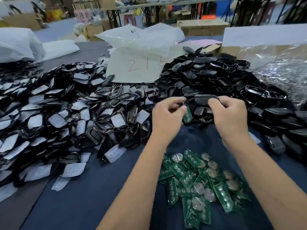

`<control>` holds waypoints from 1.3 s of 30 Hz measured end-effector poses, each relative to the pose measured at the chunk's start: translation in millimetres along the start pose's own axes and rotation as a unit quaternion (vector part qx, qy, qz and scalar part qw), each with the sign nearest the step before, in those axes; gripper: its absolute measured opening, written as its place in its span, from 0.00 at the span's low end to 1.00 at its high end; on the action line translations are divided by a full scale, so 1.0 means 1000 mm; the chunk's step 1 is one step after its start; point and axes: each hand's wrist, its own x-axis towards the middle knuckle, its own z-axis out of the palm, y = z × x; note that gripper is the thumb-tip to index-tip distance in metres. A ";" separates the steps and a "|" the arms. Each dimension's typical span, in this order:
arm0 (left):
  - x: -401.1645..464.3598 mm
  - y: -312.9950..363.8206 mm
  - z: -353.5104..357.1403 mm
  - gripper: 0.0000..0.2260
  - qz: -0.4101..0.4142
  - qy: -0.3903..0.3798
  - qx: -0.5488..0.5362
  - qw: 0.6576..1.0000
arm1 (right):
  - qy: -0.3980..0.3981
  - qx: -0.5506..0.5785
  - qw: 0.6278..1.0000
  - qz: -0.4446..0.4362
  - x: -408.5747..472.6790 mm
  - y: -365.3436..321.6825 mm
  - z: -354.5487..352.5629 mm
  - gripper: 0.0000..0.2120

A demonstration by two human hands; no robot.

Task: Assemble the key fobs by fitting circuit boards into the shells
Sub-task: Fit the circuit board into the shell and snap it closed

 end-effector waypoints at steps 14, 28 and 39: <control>-0.013 -0.010 0.016 0.06 0.130 -0.121 0.048 0.983 | -0.196 0.028 0.977 -0.074 -0.019 0.011 -0.040 0.13; -0.023 -0.001 0.017 0.02 -0.042 -0.148 -0.168 0.974 | -0.158 0.258 0.949 0.092 -0.016 0.019 -0.036 0.09; -0.024 0.006 0.018 0.03 -0.139 -0.186 -0.239 0.943 | -0.140 0.407 0.890 0.149 -0.019 0.015 -0.035 0.14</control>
